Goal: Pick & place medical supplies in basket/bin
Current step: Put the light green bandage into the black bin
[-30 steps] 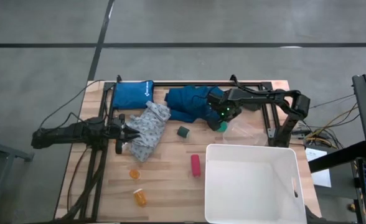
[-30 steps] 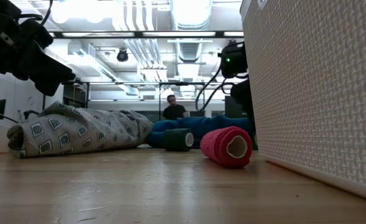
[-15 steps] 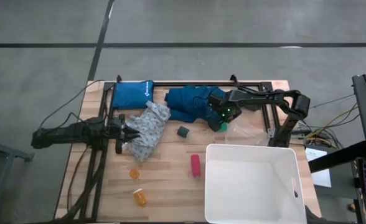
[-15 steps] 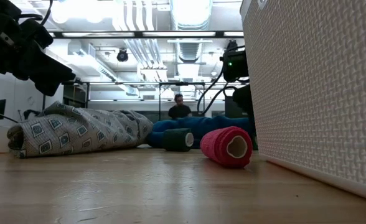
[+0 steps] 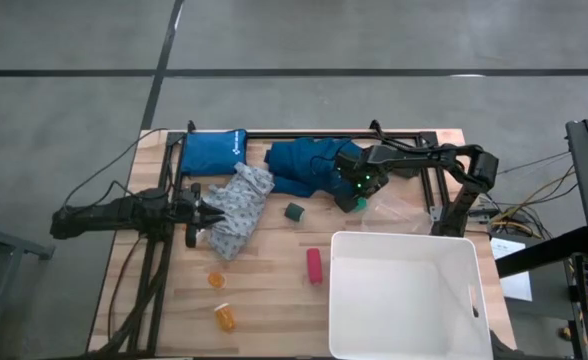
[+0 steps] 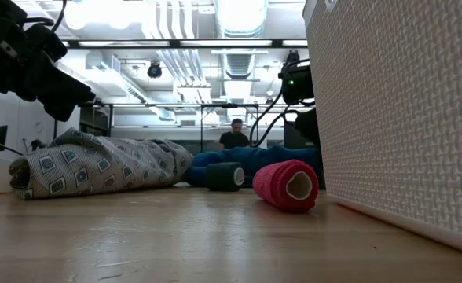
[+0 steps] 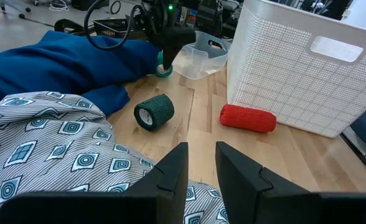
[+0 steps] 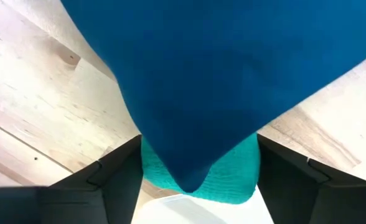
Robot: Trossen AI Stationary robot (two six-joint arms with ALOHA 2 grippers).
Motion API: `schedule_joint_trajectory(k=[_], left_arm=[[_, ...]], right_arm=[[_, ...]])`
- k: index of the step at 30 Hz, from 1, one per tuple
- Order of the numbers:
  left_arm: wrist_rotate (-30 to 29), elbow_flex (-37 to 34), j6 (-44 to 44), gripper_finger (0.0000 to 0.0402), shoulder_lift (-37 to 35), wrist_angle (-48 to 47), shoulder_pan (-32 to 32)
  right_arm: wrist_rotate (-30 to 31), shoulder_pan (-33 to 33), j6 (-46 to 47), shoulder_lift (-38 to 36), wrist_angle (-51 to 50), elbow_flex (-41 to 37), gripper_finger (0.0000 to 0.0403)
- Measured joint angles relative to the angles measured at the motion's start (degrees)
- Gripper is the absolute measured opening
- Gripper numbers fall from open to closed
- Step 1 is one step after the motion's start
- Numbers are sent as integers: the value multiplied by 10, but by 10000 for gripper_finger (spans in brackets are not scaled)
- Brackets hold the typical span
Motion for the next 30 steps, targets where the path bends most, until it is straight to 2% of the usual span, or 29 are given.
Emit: schedule_joint_trajectory(k=[5,17,22,26,30], left_arm=[[0,0,0,88,0,0,0],[0,0,0,88,0,0,0],[0,0,0,88,0,0,0],[0,0,0,88,0,0,0],[0,0,0,88,0,0,0]], right_arm=[[0,0,-2,0,4,0,245],[-4,0,-16,-1,6,23,240],[-7,0,-46,-5,-61,74,240],[-7,0,-102,-5,-146,121,240],[12,0,-157,-9,-186,168,240]])
